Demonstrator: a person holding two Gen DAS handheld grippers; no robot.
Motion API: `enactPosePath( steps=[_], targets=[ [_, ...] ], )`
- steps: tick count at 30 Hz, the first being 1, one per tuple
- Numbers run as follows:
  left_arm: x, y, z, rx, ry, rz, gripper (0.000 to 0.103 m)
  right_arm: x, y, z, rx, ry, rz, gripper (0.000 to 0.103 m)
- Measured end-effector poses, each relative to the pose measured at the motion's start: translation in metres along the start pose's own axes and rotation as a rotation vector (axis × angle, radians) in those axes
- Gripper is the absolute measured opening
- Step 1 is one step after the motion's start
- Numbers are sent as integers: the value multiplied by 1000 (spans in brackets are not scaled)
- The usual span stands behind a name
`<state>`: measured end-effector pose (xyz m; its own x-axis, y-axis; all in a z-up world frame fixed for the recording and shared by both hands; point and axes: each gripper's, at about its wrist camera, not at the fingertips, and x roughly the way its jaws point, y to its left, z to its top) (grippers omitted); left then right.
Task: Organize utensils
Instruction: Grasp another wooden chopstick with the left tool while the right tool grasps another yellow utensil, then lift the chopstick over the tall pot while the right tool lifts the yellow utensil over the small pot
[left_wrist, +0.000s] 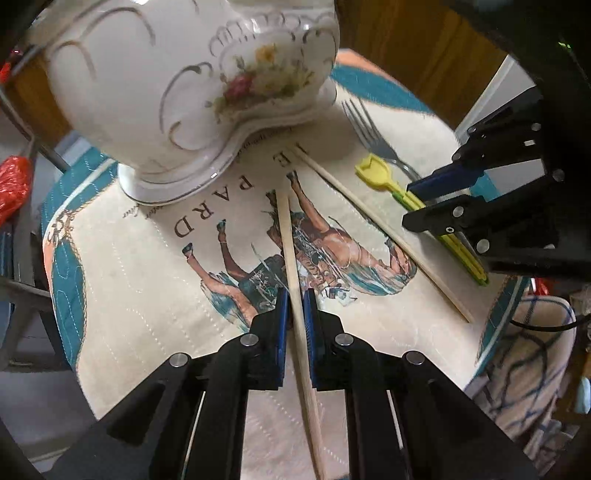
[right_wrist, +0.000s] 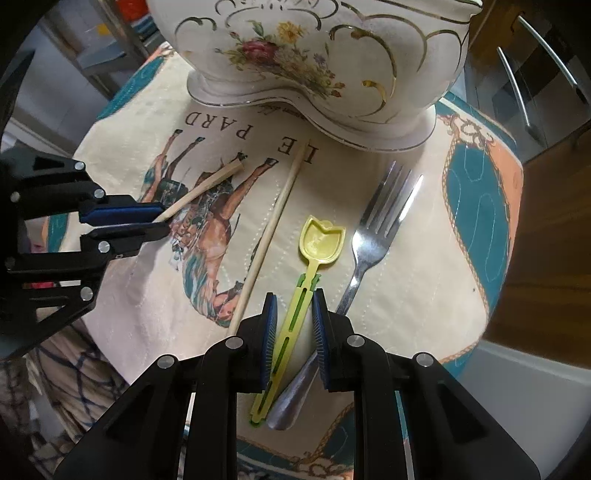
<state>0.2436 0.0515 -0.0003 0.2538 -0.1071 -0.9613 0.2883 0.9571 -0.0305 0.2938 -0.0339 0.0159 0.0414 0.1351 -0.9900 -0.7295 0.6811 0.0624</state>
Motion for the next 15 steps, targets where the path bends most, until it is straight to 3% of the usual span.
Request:
enactPosePath(
  steps=[3, 7, 9, 15],
  targets=[
    [2, -3, 9, 16, 75, 12, 10, 0, 0, 5, 22, 11, 1, 21],
    [4, -7, 15, 12, 107, 40, 8, -3, -6, 10, 59, -6, 1, 16],
    [4, -11, 15, 8, 87, 58, 6, -5, -11, 10, 70, -33, 2, 10],
    [-6, 1, -6, -110, -83, 16, 6, -11, -21, -12, 104, -133, 35, 10]
  ],
)
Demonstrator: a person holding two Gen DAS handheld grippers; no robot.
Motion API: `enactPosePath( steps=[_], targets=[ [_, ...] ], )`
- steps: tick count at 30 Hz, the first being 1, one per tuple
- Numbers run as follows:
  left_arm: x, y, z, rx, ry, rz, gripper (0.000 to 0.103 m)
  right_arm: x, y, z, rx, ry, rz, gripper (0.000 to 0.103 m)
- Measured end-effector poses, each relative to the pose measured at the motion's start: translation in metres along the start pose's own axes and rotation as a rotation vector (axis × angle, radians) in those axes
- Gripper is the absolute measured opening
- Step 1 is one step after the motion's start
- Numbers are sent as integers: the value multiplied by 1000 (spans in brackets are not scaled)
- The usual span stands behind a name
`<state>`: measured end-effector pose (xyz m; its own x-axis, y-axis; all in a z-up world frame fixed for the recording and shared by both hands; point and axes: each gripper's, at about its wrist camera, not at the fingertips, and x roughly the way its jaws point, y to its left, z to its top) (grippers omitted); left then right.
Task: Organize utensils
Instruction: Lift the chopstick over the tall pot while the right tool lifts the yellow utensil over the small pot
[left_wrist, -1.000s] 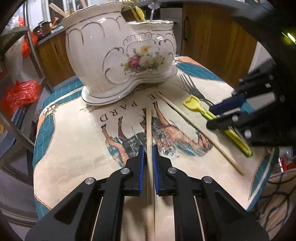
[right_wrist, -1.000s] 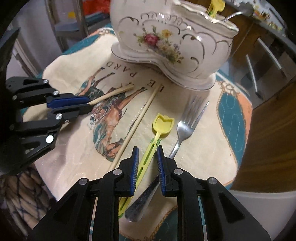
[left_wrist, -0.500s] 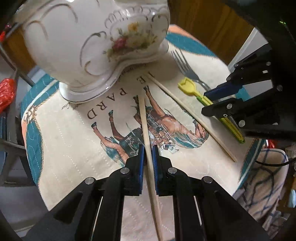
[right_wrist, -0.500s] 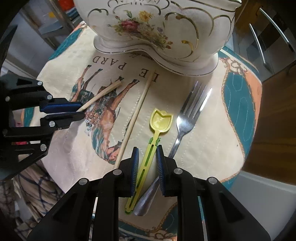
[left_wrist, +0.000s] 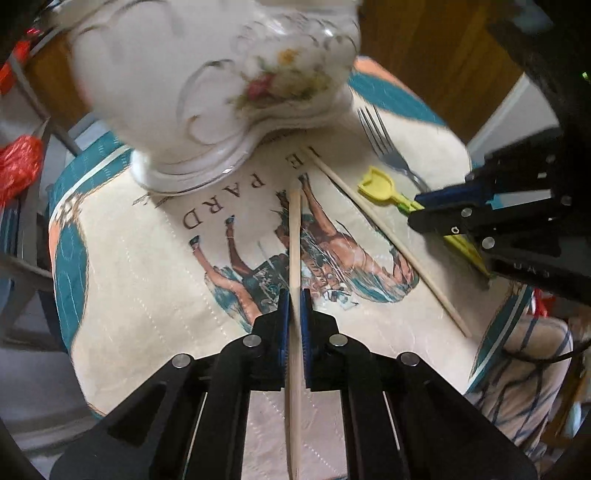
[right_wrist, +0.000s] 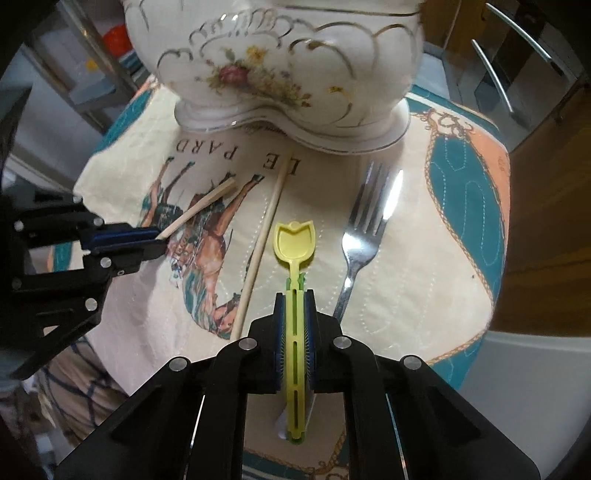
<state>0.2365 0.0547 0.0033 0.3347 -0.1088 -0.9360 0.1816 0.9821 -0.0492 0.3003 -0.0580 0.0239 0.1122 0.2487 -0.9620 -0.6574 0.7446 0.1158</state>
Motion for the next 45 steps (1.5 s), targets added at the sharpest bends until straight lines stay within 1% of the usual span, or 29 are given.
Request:
enactPosePath(
  steps=[2, 4, 7, 8, 10, 11, 15, 17, 20, 23, 25, 27, 31, 35, 37, 40, 45],
  targets=[
    [-6, 3, -12, -32, -61, -24, 6, -6, -4, -5, 9, -42, 20, 10],
    [-17, 9, -21, -79, -141, -67, 6, -14, -9, -9, 14, -83, 38, 10],
    [-34, 19, -32, -113, -253, -124, 5, -28, -16, -13, 24, -168, 77, 10],
    [-43, 20, -36, -119, -302, -143, 6, -36, -20, -16, 28, -215, 96, 10],
    [-57, 22, -44, -143, -374, -153, 6, -44, -15, -23, 38, -288, 130, 10],
    [-66, 24, -49, -154, -422, -175, 6, -49, -17, -26, 45, -328, 149, 10],
    [-87, 22, -47, -185, -582, -188, 6, -66, -23, -24, 85, -479, 211, 10],
    [-98, 22, -47, -186, -676, -170, 6, -75, -29, -29, 108, -576, 250, 10],
    [-103, 21, -35, -186, -777, -168, 6, -81, -37, -30, 130, -696, 293, 10],
    [-103, 20, -28, -195, -827, -182, 6, -82, -43, -25, 143, -764, 317, 10],
    [-102, 20, -22, -197, -854, -163, 6, -80, -40, -22, 135, -790, 301, 10],
    [-102, 16, -20, -202, -880, -160, 6, -81, -40, -20, 126, -830, 291, 11],
    [-114, 18, -10, -212, -954, -121, 6, -91, -40, -11, 121, -906, 279, 10],
    [-130, 24, 2, -220, -1036, -108, 6, -103, -36, -1, 100, -977, 250, 11],
    [-136, 28, 11, -229, -1071, -97, 6, -108, -36, 4, 96, -1005, 241, 10],
    [-140, 36, 21, -246, -1109, -105, 6, -112, -36, 11, 98, -1042, 242, 10],
    [-144, 48, 35, -278, -1174, -122, 6, -109, -37, 25, 103, -1072, 242, 10]
  ],
)
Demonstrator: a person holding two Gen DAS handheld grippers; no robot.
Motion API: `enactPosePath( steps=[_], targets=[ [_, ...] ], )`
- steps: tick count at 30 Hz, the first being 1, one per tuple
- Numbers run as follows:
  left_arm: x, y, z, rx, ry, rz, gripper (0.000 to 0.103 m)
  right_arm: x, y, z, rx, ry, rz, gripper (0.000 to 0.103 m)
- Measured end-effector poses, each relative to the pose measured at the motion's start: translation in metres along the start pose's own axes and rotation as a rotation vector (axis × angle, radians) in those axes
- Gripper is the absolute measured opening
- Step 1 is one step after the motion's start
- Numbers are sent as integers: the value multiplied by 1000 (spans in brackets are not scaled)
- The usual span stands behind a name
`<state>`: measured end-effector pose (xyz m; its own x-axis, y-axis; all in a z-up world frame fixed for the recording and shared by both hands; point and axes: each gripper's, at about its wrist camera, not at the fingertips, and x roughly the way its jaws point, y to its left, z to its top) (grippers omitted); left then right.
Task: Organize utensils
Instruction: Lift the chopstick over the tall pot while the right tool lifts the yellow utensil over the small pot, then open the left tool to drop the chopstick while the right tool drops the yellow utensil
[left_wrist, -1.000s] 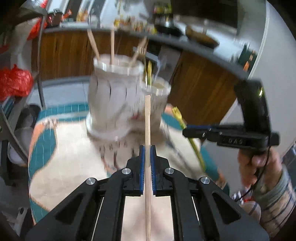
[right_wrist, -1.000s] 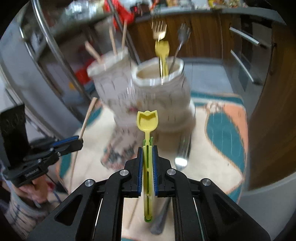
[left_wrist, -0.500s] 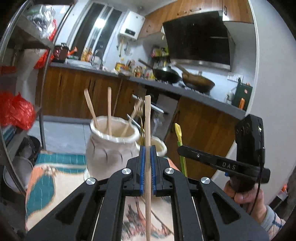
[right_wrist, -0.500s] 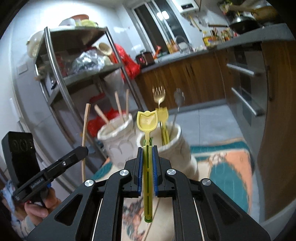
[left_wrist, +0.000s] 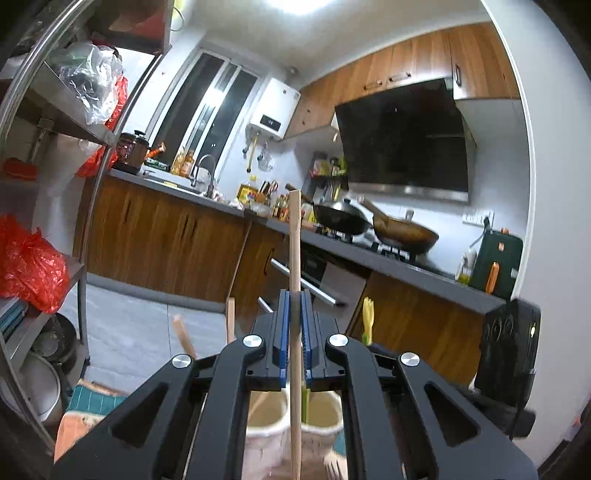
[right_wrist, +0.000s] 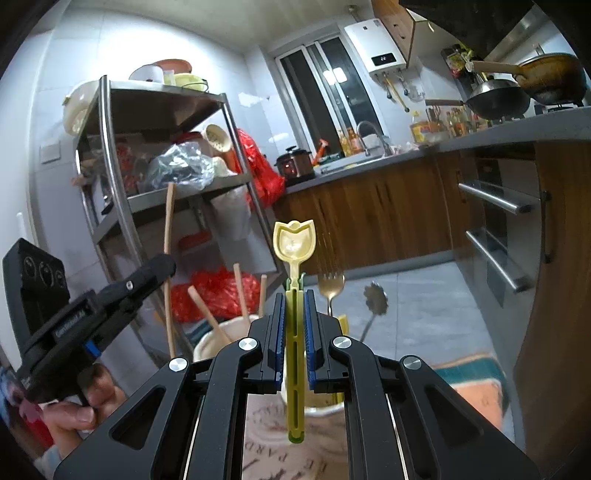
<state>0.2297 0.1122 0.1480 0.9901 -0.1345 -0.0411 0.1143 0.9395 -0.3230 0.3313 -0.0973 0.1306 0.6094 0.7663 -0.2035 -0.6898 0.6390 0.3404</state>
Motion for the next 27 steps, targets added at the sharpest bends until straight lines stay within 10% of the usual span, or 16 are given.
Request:
enactPosePath(
  steps=[14, 27],
  targets=[
    [6, 9, 14, 8, -239, 56, 6, 23, 1, -1, -36, -82, -51, 10],
    [19, 7, -32, 99, -124, 111, 6, 28, 10, -25, -138, -4, -136, 11]
  ],
)
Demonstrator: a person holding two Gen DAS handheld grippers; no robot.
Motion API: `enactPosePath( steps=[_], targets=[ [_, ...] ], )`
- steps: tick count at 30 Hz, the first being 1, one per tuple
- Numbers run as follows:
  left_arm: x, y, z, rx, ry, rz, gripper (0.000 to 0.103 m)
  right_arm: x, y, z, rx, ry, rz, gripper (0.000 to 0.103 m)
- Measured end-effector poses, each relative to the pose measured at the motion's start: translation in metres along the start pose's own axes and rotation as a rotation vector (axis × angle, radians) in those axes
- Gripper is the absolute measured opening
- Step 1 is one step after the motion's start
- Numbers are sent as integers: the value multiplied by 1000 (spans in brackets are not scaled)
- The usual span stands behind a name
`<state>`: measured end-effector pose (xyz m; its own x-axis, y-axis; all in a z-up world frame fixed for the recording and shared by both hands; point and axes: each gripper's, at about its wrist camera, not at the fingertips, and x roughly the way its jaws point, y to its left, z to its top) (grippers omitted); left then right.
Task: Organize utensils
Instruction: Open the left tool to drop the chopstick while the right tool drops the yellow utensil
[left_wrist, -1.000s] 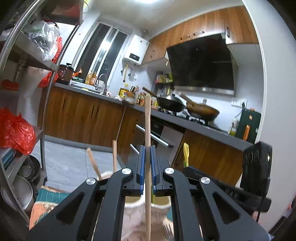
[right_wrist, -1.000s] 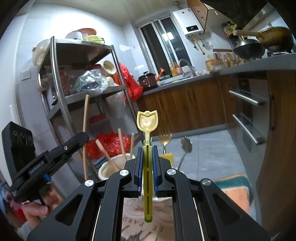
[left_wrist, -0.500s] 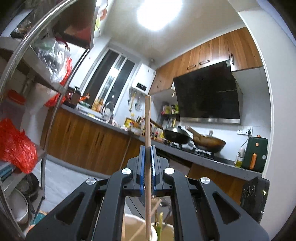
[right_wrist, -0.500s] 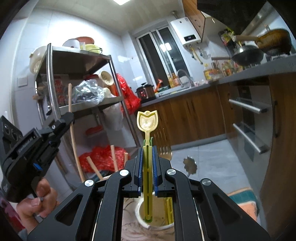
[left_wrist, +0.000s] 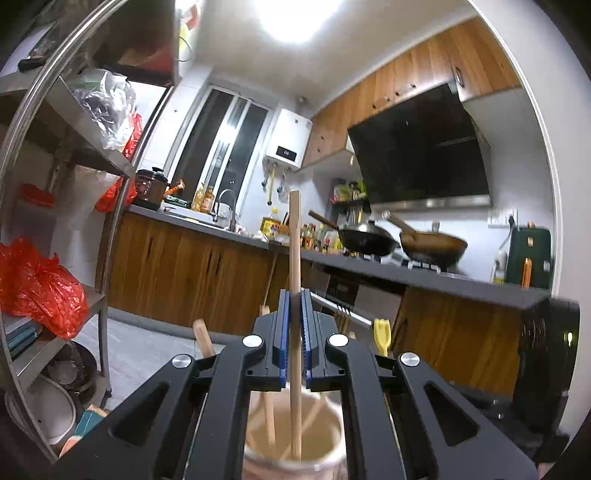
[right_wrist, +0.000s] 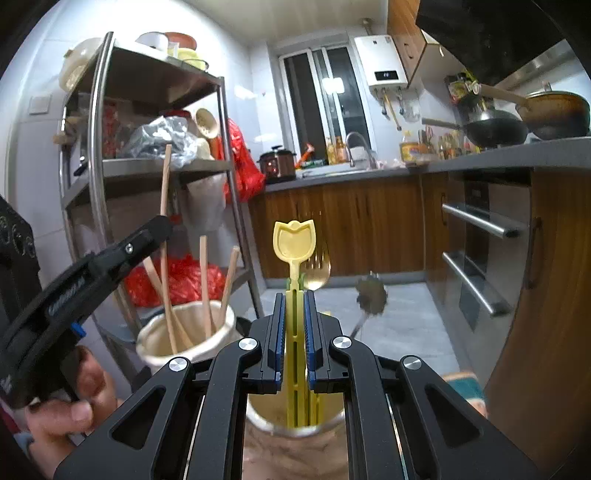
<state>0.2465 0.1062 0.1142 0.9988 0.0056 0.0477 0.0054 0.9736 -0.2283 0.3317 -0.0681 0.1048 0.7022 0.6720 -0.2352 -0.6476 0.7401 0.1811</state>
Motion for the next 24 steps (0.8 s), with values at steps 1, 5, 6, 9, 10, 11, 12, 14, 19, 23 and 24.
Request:
enactPosePath(
  steps=[1, 5, 6, 9, 10, 11, 12, 14, 19, 23, 24],
  targets=[
    [-2, -2, -3, 12, 12, 1, 6, 0, 0, -1, 0, 8, 0, 11],
    [-6, -8, -12, 59, 69, 21, 6, -1, 3, -9, -12, 43, -13, 11],
    [-6, -9, -14, 71, 83, 29, 6, -1, 3, -10, -14, 52, -20, 11],
    [-3, -11, -16, 94, 127, 62, 6, 1, 1, -12, -7, 83, -36, 11],
    [-1, -11, -17, 101, 142, 74, 6, 2, 0, -13, -3, 93, -37, 11],
    [0, -12, -17, 109, 152, 83, 6, 2, -1, -13, 1, 100, -38, 11],
    [3, -14, -17, 128, 171, 101, 6, 4, -2, -13, 5, 115, -34, 11],
    [5, -15, -18, 147, 192, 116, 6, 6, -3, -12, 8, 133, -37, 11],
    [10, -15, -19, 158, 231, 138, 12, 8, -2, -14, 8, 155, -31, 21],
    [4, -20, -16, 203, 201, 160, 37, 3, 1, -13, -4, 146, -34, 23],
    [2, -21, -14, 209, 197, 159, 40, 1, 1, -12, -4, 141, -35, 23]
  ],
)
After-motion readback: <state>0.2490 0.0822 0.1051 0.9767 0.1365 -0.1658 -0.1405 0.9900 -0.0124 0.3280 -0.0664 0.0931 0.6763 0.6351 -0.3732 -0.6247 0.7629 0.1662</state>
